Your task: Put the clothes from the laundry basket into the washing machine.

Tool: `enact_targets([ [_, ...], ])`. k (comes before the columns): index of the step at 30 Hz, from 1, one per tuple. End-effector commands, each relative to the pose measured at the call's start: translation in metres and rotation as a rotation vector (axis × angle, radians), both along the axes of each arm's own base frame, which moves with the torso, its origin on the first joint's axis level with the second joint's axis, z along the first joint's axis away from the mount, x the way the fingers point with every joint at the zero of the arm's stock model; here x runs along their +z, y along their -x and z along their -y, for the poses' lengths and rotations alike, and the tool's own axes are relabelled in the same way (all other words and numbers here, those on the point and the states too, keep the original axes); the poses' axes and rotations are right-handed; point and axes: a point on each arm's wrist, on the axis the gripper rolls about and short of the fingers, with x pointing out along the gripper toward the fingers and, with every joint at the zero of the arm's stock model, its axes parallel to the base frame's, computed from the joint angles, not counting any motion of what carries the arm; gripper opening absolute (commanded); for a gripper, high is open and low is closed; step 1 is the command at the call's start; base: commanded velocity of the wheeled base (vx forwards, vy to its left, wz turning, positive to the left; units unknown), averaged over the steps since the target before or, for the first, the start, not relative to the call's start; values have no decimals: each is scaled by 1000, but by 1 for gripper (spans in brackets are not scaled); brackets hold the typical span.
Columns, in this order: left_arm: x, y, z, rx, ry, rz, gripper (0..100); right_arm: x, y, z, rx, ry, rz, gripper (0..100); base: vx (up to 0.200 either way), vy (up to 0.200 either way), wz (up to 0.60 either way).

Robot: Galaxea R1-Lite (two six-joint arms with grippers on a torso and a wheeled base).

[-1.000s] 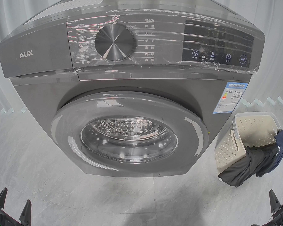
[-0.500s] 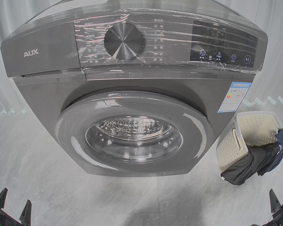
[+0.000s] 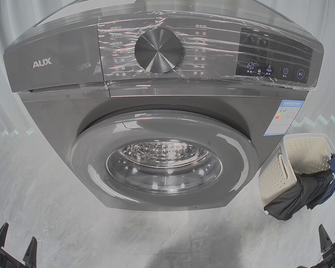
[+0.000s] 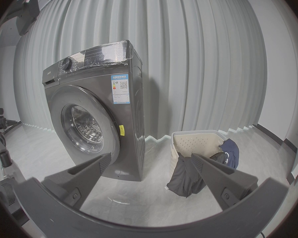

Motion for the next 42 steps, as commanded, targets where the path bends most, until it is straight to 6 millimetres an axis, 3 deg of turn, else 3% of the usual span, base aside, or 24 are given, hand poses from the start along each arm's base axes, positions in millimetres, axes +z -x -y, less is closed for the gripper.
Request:
enact_targets([
  [1, -5, 0, 0, 2, -3, 2, 100, -5, 0, 0, 2, -1, 1, 100, 0, 0, 0],
  [17, -5, 0, 0, -1, 6, 2, 100, -4, 0, 0, 1, -1, 5, 100, 0, 0, 0],
  [18, -5, 0, 0, -1, 5, 2, 100, 1, 1, 0, 5, -5, 39, 100, 0, 0, 0],
  [21, -5, 0, 0, -1, 3, 2, 100, 42, 13, 0, 41, -49, 221, 100, 0, 0, 0],
  [23, -5, 0, 0, -3, 3, 2, 100, 64, 12, -1, 60, -50, 218, 100, 0, 0, 0],
  [26, -5, 0, 0, -1, 5, 2, 100, 68, -1, -3, 125, -21, 133, 100, 0, 0, 0],
  [28, -5, 0, 0, -1, 3, 3, 100, 68, -22, -4, 198, 22, 22, 100, 0, 0, 0],
  [31, -5, 0, 0, -1, 5, 2, 100, 76, -43, -5, 231, 51, -15, 100, 0, 0, 0],
  [34, -5, 0, 0, -3, 3, 2, 100, 85, -76, -10, 342, 47, -71, 100, 0, 0, 0],
  [42, -5, 0, 0, -3, 3, 2, 100, 84, -127, -43, 570, -105, -253, 100, 0, 0, 0],
])
